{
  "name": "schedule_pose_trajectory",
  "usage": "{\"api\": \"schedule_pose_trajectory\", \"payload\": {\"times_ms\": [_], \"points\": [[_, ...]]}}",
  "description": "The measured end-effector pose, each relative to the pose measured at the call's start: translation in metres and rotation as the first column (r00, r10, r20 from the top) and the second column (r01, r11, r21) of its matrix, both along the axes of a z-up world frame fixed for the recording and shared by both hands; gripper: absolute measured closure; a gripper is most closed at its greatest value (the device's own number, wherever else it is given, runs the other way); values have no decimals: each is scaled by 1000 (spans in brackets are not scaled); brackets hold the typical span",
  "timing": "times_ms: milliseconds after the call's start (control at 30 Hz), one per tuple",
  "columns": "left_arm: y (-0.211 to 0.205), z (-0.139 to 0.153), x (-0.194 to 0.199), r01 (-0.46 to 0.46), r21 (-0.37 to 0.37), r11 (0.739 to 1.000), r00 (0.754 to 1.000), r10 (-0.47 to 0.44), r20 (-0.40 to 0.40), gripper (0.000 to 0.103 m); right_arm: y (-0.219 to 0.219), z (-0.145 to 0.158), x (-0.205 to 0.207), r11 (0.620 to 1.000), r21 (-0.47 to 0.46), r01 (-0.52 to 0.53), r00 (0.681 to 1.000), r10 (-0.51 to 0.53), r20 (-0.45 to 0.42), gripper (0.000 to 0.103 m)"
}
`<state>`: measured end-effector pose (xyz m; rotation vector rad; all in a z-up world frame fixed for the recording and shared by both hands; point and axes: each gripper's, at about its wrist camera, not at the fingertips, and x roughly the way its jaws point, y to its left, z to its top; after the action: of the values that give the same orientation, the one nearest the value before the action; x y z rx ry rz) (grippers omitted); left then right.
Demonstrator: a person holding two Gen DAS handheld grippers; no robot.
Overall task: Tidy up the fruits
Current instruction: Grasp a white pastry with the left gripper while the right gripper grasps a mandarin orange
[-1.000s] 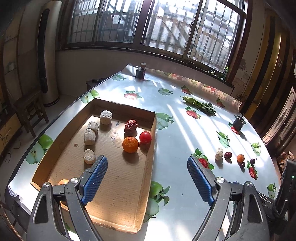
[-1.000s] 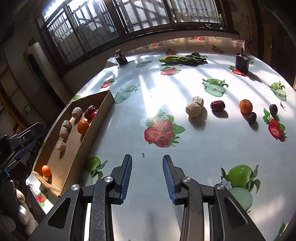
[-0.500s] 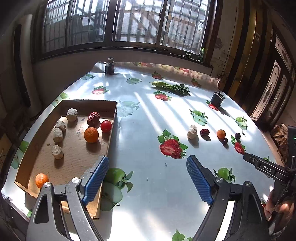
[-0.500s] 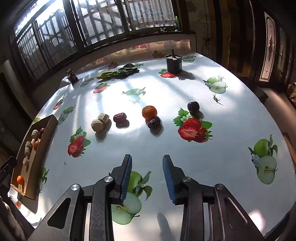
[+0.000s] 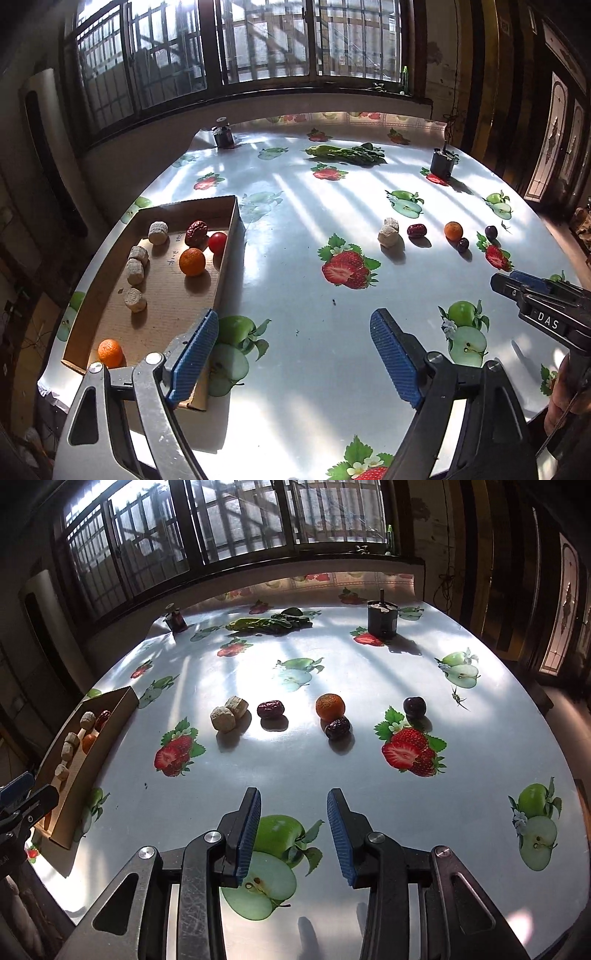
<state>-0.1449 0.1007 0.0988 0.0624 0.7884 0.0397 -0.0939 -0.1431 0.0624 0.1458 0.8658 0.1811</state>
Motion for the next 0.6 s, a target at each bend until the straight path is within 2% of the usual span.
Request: {"api": "schedule_pose_trajectory", "payload": {"times_ms": [167, 267, 467, 600], "points": [[-4, 0, 2, -3, 31, 1000, 1000, 3, 6, 19, -6, -2, 6, 1000, -8, -3, 999, 3, -39, 60], [-5, -5, 10, 19, 17, 1000, 1000, -19, -17, 19, -11, -3, 12, 1000, -9, 12, 999, -12, -53, 60], [-7, -9, 39, 82, -51, 995, 995, -85, -55, 19, -23, 3, 43, 999, -23, 28, 999, -29, -43, 60], [-11, -8, 73, 112, -105, 988, 992, -117, -46, 19, -42, 7, 82, 996, 34, 84, 996, -82, -37, 60]]}}
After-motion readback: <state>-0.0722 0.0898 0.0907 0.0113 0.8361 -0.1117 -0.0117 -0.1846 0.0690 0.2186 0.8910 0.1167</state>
